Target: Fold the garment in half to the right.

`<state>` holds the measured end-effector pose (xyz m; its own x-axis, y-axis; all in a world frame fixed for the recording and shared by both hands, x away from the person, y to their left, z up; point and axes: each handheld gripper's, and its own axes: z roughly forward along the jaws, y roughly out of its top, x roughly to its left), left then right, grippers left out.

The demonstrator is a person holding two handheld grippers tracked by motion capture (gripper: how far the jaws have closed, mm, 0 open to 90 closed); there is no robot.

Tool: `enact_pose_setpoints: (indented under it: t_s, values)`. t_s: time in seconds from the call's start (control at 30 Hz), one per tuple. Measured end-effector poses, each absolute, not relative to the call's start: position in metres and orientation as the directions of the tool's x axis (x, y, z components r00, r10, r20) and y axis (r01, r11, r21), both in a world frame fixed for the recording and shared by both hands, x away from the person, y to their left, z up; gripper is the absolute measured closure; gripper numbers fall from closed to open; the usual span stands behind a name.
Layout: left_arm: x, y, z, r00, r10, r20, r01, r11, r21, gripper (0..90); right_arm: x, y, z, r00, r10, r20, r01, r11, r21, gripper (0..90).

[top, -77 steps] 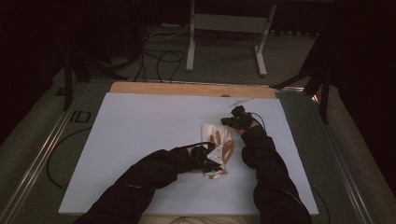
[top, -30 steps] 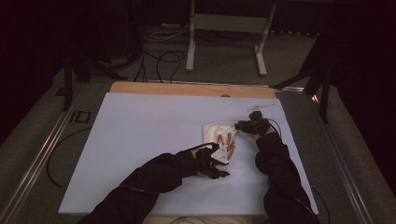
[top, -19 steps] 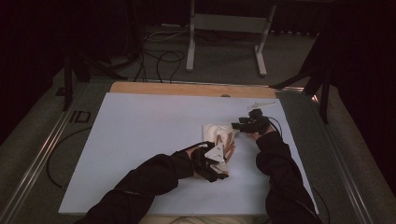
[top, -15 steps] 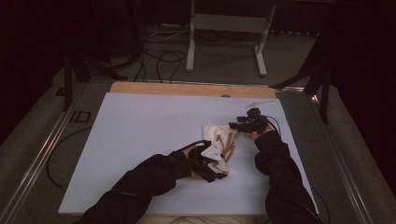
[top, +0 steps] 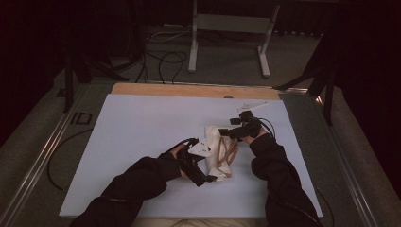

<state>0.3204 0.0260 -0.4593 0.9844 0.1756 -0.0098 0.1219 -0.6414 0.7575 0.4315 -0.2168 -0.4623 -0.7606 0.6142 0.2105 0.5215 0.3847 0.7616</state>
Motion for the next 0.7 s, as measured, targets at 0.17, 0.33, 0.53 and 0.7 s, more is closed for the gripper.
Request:
enact_pose_setpoints:
  t_s: [0.17, 0.33, 0.53, 0.7]
  values:
    - [0.320, 0.044, -0.460, 0.981, 0.196, -0.012, 0.137, -0.641, 0.755, 0.2, 0.428, -0.207, -0.462, -0.774, 0.601, 0.200, 0.512, 0.408, 0.756, 17.8]
    - [0.318, 0.071, -0.464, 0.970, 0.242, -0.029, 0.177, -0.619, 0.765, 0.2, 0.426, -0.198, -0.459, -0.789, 0.579, 0.207, 0.506, 0.420, 0.754, 17.5]
    - [0.311, 0.098, -0.470, 0.954, 0.297, -0.041, 0.221, -0.603, 0.766, 0.2, 0.424, -0.191, -0.456, -0.808, 0.553, 0.203, 0.492, 0.443, 0.749, 17.6]
    - [0.299, 0.131, -0.486, 0.930, 0.359, -0.079, 0.285, -0.571, 0.770, 0.2, 0.423, -0.184, -0.454, -0.817, 0.547, 0.183, 0.481, 0.470, 0.740, 43.3]
